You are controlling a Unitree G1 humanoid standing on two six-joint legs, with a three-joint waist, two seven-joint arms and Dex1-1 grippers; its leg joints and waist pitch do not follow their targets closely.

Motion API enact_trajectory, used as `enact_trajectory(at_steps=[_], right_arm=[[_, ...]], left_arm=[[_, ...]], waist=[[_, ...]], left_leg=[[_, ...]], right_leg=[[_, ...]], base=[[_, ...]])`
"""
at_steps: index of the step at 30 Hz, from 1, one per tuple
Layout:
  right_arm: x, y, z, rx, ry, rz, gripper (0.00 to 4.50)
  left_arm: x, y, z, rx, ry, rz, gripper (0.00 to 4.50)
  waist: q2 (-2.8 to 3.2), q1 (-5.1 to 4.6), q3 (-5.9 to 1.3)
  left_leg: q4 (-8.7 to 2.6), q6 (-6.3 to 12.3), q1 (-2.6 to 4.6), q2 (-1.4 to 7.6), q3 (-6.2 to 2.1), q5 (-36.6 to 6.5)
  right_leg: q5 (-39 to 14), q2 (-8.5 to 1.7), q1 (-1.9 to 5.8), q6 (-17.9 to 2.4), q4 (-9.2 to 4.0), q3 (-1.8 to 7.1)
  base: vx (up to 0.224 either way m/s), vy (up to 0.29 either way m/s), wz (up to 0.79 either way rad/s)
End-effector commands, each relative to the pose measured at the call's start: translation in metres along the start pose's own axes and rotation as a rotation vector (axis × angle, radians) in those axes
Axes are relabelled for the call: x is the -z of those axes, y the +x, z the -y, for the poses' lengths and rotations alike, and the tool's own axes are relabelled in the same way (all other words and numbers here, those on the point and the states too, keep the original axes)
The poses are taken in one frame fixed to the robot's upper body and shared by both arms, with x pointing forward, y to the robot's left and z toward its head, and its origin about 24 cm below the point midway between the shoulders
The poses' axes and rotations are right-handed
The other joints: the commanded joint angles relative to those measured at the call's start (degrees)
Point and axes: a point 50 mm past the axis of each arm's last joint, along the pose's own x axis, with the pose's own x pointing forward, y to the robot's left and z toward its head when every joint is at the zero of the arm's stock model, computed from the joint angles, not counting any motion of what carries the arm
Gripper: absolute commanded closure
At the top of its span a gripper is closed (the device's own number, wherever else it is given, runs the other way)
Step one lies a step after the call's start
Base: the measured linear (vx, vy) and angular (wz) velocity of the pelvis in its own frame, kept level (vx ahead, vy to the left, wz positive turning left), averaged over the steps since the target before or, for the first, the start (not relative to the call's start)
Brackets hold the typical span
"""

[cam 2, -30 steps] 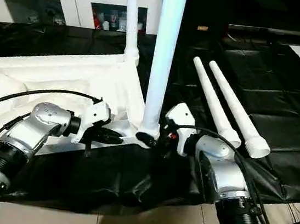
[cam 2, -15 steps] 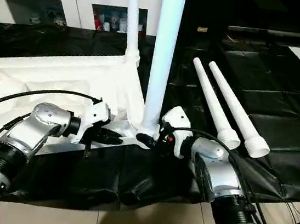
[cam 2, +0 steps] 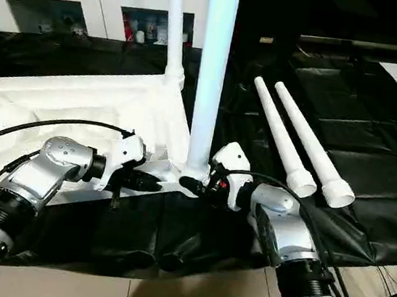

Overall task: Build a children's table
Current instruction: Rotate leg to tighten

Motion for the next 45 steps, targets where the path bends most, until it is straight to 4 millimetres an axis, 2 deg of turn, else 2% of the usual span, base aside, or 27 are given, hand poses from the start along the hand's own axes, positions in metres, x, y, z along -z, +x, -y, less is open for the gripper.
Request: enact_trajectory(at_steps=[1,7,8,9,11,14,18,23,24,25,29,32,34,35,36,38,39,43,44,45], right_arm=[[-0.002,0.006,0.004,0.079,0.04,0.013,1.77],[0.004,0.02,0.001,0.202,0.117,0.0,1.77],[0.005,0.024,0.0,0.24,0.132,-0.008,1.77],[0.006,0.031,0.001,0.294,0.156,-0.02,1.77],[0.006,0.039,0.003,0.363,0.177,-0.041,1.77],[0.003,0.052,0.005,0.448,0.184,-0.076,1.77],[-0.004,0.067,0.004,0.512,0.243,-0.083,1.77],[-0.011,0.081,-0.005,0.479,0.247,-0.072,1.77],[-0.013,0.082,-0.006,0.459,0.257,-0.055,1.21],[-0.015,0.083,-0.007,0.44,0.261,-0.038,1.07],[-0.017,0.08,-0.005,0.412,0.217,-0.023,0.86],[-0.019,0.069,0.003,0.378,0.169,-0.001,0.62],[-0.018,0.062,0.006,0.351,0.133,-0.007,0.62],[-0.017,0.058,0.007,0.333,0.102,-0.019,0.62],[-0.016,0.055,0.008,0.32,0.081,-0.027,0.62],[-0.014,0.042,0.013,0.283,0.048,-0.02,0.62],[-0.014,0.037,0.014,0.262,0.037,-0.016,0.62],[-0.014,0.016,0.014,0.152,-0.035,-0.011,0.62],[-0.012,0.008,0.013,0.104,-0.049,-0.023,0.62],[-0.012,0.005,0.013,0.087,-0.051,-0.021,0.62]], left_arm=[[-0.011,0.007,-0.001,-0.009,0.013,0.038,4.5],[-0.013,0.021,-0.008,-0.12,-0.046,0.03,4.5],[-0.014,0.025,-0.009,-0.151,-0.064,0.034,4.5],[-0.017,0.031,-0.012,-0.197,-0.093,0.04,4.5],[-0.022,0.039,-0.016,-0.258,-0.14,0.047,4.5],[-0.026,0.051,-0.021,-0.356,-0.195,0.026,4.5],[-0.028,0.059,-0.025,-0.428,-0.223,-0.022,4.5],[-0.029,0.061,-0.026,-0.445,-0.229,-0.032,4.5],[-0.029,0.061,-0.027,-0.446,-0.228,-0.03,4.5],[-0.029,0.06,-0.028,-0.447,-0.227,-0.028,4.5],[-0.029,0.059,-0.028,-0.429,-0.205,-0.02,4.5],[-0.025,0.056,-0.024,-0.363,-0.12,-0.028,4.5],[-0.022,0.054,-0.022,-0.329,-0.112,-0.033,4.5],[-0.02,0.052,-0.021,-0.313,-0.103,-0.042,4.5],[-0.018,0.052,-0.02,-0.303,-0.098,-0.048,4.5],[-0.014,0.048,-0.017,-0.255,-0.066,-0.055,4.5],[-0.013,0.047,-0.016,-0.237,-0.054,-0.05,4.5],[-0.009,0.038,-0.008,-0.105,0.029,-0.014,4.5],[-0.01,0.032,0.0,0.001,0.08,0.013,4.5],[-0.01,0.029,0.003,0.037,0.087,0.017,4.5]], waist=[[-0.19,-0.29,-4.42],[-0.15,-0.66,-4.28],[-0.27,-0.8,-4.31],[-0.01,-0.9,-4.26],[-0.16,-1.14,-4.36],[-0.14,-1.56,-4.47],[-0.08,-1.54,-4.47],[-0.13,-1.51,-4.42],[-0.15,-1.48,-4.35],[-0.39,-1.5,-4.36],[-0.29,-1.71,-4.3],[-0.14,-1.75,-4.17],[-0.16,-1.85,-4.35],[0.17,-1.71,-4.4],[-0.01,-1.83,-4.5],[0.29,-1.74,-4.59],[0.09,-1.78,-4.54],[0.23,-1.52,-4.24],[0.36,-1.54,-4.19],[0.37,-1.37,-4.19]], left_leg=[[-4.19,5.38,0.12,2.96,-0.81,-3.61],[-4.44,3.5,0.36,2.74,-0.8,-5.54],[-4.46,3.17,0.25,2.67,-0.82,-5.72],[-4.48,2.93,0.35,2.64,-0.79,-5.99],[-4.49,2.49,0.29,2.54,-0.91,-6.05],[-4.28,2.83,0.22,2.31,-0.83,-4.74],[-4.31,3.53,0.16,2.28,-0.9,-4.94],[-4.34,4.44,0.24,2.31,-0.83,-5.53],[-4.37,4.56,0.16,2.35,-0.84,-6.04],[-4.38,4.68,0.14,2.32,-0.8,-6.3],[-4.5,4.87,0.02,2.4,-0.95,-7.07],[-4.54,5.01,0.06,2.43,-0.91,-7.94],[-4.53,5.33,-0.22,2.59,-1.08,-6.73],[-4.43,5.6,-0.1,2.64,-1.08,-6.04],[-4.32,5.97,-0.1,2.64,-1.02,-5.49],[-4.16,6.69,-0.15,2.67,-1.04,-4.6],[-4.09,7.45,-0.24,2.64,-0.99,-4.47],[-4.34,7.63,-0.1,2.86,-1.0,-6.44],[-4.43,7.19,-0.02,3.01,-0.99,-7.52],[-4.6,6.65,0.01,3.32,-1.01,-8.41]], right_leg=[[-4.81,-3.45,4.0,-14.79,-3.1,2.66],[-8.52,-3.38,3.87,-13.57,-3.7,2.65],[-8.74,-3.35,4.07,-13.36,-3.72,2.63],[-9.03,-3.34,3.87,-13.24,-3.82,2.66],[-9.15,-3.39,4.16,-13.22,-3.81,2.58],[-8.03,-3.28,4.1,-13.68,-3.78,2.54],[-8.87,-3.43,4.25,-13.41,-3.98,2.45],[-8.85,-3.42,4.17,-13.63,-4.02,2.4],[-9.21,-3.52,4.21,-13.47,-4.09,2.43],[-9.51,-3.5,4.26,-13.38,-4.17,2.43],[-11.01,-3.56,4.3,-12.85,-4.27,2.33],[-12.05,-3.5,4.26,-12.46,-4.58,2.34],[-9.66,-3.57,4.5,-12.98,-4.05,2.36],[-8.28,-3.56,4.39,-13.36,-3.92,2.31],[-6.7,-3.5,4.4,-13.95,-3.77,2.32],[-4.24,-3.48,4.44,-14.7,-3.54,2.32],[-3.03,-3.45,4.52,-15.07,-3.48,2.32],[-5.61,-3.46,4.42,-15.05,-3.93,2.3],[-6.85,-3.5,4.33,-14.9,-3.89,2.37],[-7.68,-3.61,4.31,-14.94,-3.89,2.47]], base=[[0.0,0.0,0.0],[0.0,0.0,0.0],[0.0,0.0,0.0],[0.0,0.0,0.0],[0.0,0.0,0.0],[0.0,0.0,0.0],[0.0,0.0,0.0],[0.0,0.0,0.0],[0.0,0.0,0.0],[0.0,0.0,0.0],[0.0,0.0,0.0],[0.0,0.0,0.0],[0.0,0.0,0.0],[0.0,0.0,0.0],[0.0,0.0,0.0],[0.0,0.0,0.0],[0.0,0.0,0.0],[0.0,0.0,0.0],[0.0,0.0,0.0],[0.0,0.0,0.0]])
